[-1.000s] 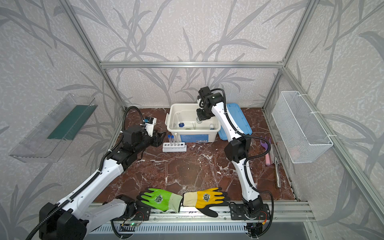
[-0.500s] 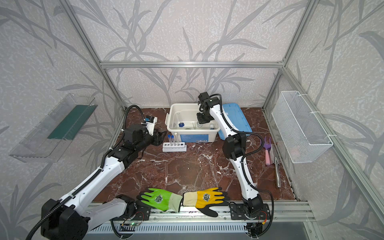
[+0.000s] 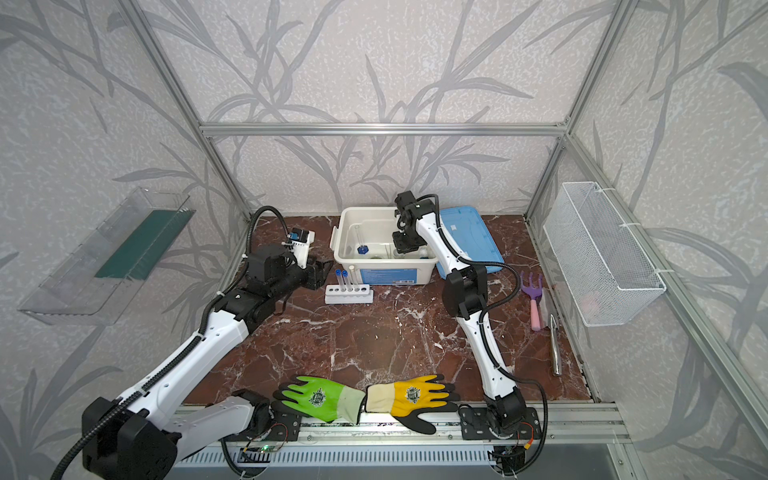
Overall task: Organize the chemistry lab equipment
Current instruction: 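Lower the held crucible into the bin and open the right gripper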
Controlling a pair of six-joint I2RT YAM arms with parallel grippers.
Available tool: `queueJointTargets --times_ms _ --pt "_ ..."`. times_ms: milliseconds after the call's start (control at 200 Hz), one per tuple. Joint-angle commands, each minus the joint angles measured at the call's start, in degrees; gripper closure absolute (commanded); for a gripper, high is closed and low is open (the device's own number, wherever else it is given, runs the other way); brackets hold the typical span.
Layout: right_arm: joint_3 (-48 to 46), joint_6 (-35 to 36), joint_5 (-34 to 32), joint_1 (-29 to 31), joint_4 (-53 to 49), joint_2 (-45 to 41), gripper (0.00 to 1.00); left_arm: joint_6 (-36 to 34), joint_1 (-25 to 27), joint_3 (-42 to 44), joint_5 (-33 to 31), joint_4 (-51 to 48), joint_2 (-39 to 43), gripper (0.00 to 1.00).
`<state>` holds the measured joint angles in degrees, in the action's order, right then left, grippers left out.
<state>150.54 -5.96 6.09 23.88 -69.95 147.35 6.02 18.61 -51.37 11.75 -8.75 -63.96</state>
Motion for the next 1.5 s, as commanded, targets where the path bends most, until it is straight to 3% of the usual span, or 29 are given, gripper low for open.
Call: queueJointTargets --times_ms 0,620,1120,1235,1350,1495 --pt "-0.6 0.6 0.2 -0.3 0.9 1.1 0.96 -0.5 -0.4 -1.7 0.6 -0.1 -0.3 0.42" --pt "-1.9 0.4 -1.2 -0.2 2.5 3.1 0.95 -0.1 -0.4 -1.6 0.1 -1.4 0.3 0.42" --pt "-2.1 0.5 -1.3 -0.2 2.5 2.1 0.82 0.2 -0.5 -1.1 0.6 -1.1 1.1 0.43" --pt "-1.0 0.9 -1.5 -0.3 2.1 0.5 0.74 0.1 -0.5 -0.9 0.5 -1.1 1.6 0.43" --pt "0.4 1.4 -2.0 -0.3 2.1 -1.4 0.57 0.3 -0.5 -0.6 1.3 -0.6 2.0 0.43" --pt "2.2 1.6 -1.7 -0.3 2.4 -4.0 0.53 0.9 -0.5 -0.1 2.2 0.3 2.3 0.43"
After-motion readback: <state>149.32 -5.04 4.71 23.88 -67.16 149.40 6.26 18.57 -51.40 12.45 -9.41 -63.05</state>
